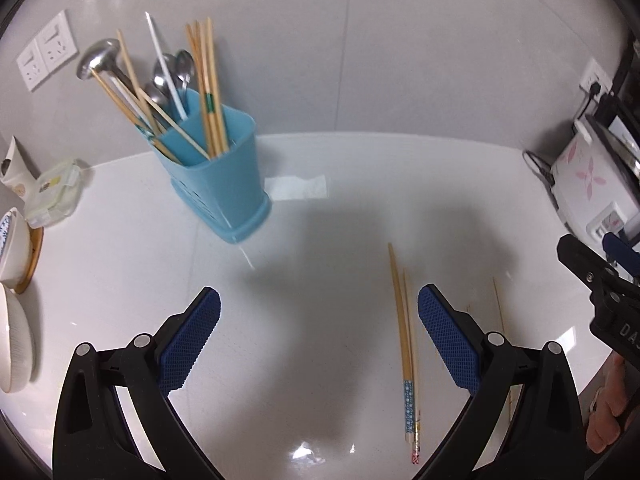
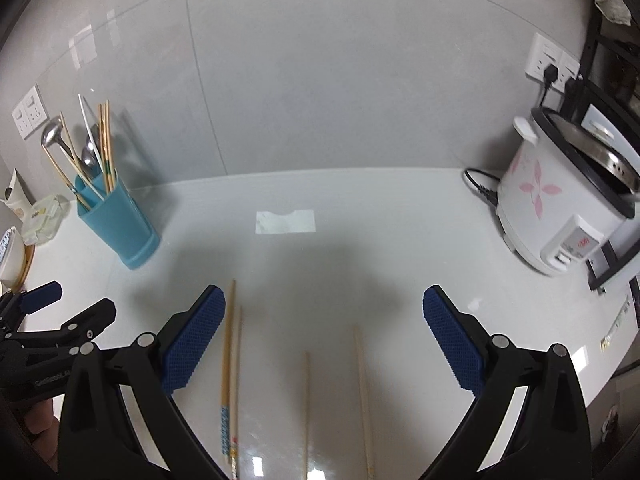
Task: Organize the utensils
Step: 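Move both open tools back over the remaining loose chopsticks, then grasp a blue-ended chopstick with the left tool while the right tool grasps a plain one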
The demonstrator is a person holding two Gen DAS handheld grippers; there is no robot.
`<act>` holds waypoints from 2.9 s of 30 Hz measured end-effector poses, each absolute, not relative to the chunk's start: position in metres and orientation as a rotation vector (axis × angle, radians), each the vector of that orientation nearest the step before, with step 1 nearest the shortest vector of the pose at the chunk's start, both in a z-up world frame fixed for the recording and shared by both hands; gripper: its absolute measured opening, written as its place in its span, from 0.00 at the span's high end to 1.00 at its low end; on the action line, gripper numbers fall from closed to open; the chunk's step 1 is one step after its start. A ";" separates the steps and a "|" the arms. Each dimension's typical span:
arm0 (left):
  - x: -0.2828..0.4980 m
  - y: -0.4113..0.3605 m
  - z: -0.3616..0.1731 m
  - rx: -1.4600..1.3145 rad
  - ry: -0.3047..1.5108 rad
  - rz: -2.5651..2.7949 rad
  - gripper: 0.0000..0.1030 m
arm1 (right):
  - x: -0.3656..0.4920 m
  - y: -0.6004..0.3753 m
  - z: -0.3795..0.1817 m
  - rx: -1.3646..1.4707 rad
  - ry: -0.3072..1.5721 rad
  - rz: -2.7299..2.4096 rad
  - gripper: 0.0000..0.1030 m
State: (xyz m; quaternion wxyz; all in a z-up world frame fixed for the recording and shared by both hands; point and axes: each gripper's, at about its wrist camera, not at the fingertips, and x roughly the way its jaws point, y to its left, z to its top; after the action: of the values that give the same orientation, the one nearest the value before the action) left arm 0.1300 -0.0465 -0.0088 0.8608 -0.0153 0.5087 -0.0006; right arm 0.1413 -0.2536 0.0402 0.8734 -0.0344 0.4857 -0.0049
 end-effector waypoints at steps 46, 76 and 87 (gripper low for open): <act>0.179 -0.105 -0.142 0.006 1.420 0.013 0.53 | 0.103 -0.253 -0.082 -0.065 1.506 0.067 0.51; 0.180 -0.103 -0.133 0.023 1.485 0.007 0.94 | 0.126 -0.242 -0.126 -0.042 1.726 -0.010 0.97; 0.162 -0.088 -0.120 0.025 1.417 -0.008 0.94 | 0.122 -0.242 -0.118 -0.010 1.674 -0.034 0.97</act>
State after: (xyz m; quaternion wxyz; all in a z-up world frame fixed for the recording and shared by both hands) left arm 0.1624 -0.0877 -0.1203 0.7592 0.0113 0.6507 -0.0038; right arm 0.1220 -0.2421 -0.1177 0.6696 -0.0045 0.7426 -0.0150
